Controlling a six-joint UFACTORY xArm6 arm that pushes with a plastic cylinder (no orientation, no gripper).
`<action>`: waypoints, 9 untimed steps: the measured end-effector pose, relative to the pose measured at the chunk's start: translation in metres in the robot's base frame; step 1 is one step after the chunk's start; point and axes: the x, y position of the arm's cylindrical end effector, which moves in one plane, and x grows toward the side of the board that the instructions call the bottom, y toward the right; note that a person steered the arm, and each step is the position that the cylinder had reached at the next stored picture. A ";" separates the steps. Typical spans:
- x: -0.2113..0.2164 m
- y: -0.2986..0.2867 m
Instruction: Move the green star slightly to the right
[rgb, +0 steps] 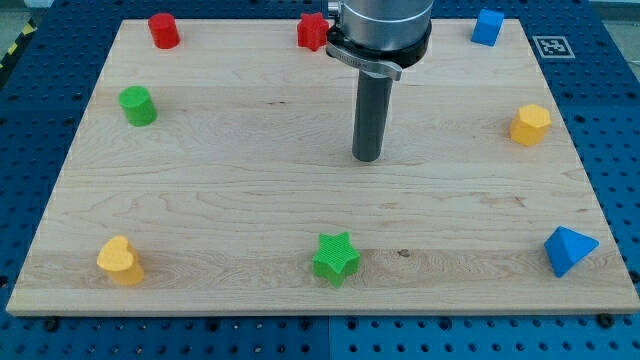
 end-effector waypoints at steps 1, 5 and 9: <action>0.000 0.000; 0.076 -0.086; 0.129 -0.103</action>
